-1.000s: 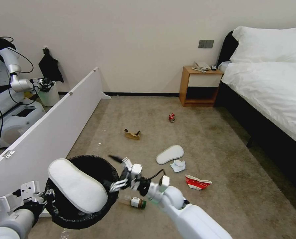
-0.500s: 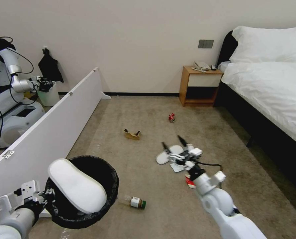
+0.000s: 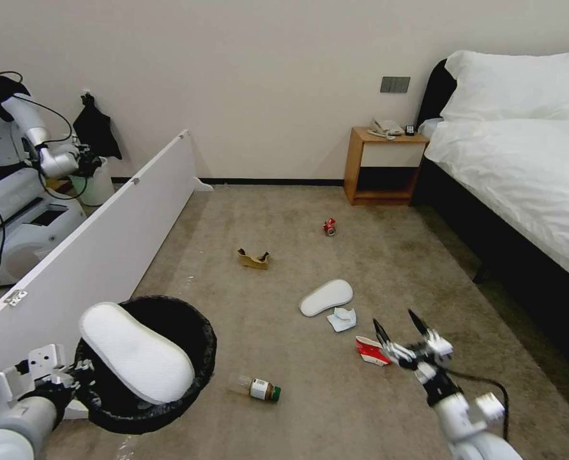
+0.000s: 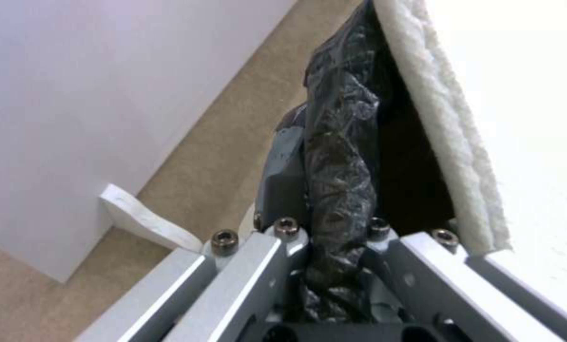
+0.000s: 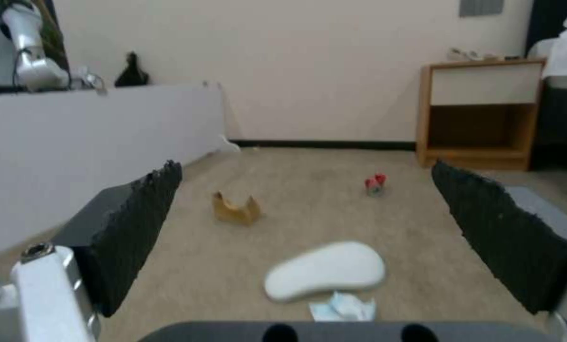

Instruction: Pick up the trash bin, then pick up the garbage from the floor and place it into the trash bin.

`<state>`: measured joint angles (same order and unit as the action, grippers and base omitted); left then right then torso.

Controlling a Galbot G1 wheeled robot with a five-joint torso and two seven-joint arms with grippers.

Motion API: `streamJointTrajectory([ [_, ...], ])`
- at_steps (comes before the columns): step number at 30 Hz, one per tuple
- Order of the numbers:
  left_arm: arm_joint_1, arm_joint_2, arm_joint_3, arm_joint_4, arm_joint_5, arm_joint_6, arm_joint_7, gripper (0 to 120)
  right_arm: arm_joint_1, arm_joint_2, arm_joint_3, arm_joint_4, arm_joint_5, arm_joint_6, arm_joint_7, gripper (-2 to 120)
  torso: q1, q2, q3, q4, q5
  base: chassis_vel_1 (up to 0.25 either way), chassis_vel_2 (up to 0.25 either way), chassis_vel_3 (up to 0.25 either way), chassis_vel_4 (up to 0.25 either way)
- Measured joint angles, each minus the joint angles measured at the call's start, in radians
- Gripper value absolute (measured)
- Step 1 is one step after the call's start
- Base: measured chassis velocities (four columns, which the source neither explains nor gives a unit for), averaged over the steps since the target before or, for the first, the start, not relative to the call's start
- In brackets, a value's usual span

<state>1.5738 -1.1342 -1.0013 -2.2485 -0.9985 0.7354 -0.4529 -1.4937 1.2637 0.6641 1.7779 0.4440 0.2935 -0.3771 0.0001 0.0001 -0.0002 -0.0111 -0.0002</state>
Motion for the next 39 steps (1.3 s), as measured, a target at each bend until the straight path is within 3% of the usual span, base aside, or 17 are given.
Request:
streamJointTrajectory([
  [10, 0.012, -0.001, -0.024, 0.006, -0.010, 0.000, 0.010, 2, -0.050, 0.063, 0.043, -0.001, -0.059, 0.027, -0.030, 100, 0.000, 0.000, 0.000, 0.0001, 0.0001, -0.022, 0.028, 0.024, -0.025],
  [20, 0.013, 0.001, -0.031, 0.011, -0.020, 0.000, 0.012, 2, -0.041, 0.073, 0.045, -0.016, -0.061, 0.032, -0.037, 100, 0.000, 0.000, 0.000, -0.0001, -0.0002, -0.185, 0.191, 0.181, -0.177],
  [35, 0.004, 0.001, -0.021, 0.013, -0.019, 0.000, 0.011, 2, -0.042, 0.049, 0.016, -0.035, -0.112, 0.056, -0.022, 100, 0.000, 0.000, 0.000, 0.0000, 0.0001, -0.148, 0.153, 0.151, -0.158],
  [39, 0.003, 0.003, -0.020, 0.009, -0.019, 0.000, 0.009, 2, -0.076, 0.008, -0.012, -0.035, -0.126, -0.006, -0.052, 100, 0.000, 0.000, 0.000, 0.0004, 0.0003, 0.000, 0.000, 0.000, 0.000],
])
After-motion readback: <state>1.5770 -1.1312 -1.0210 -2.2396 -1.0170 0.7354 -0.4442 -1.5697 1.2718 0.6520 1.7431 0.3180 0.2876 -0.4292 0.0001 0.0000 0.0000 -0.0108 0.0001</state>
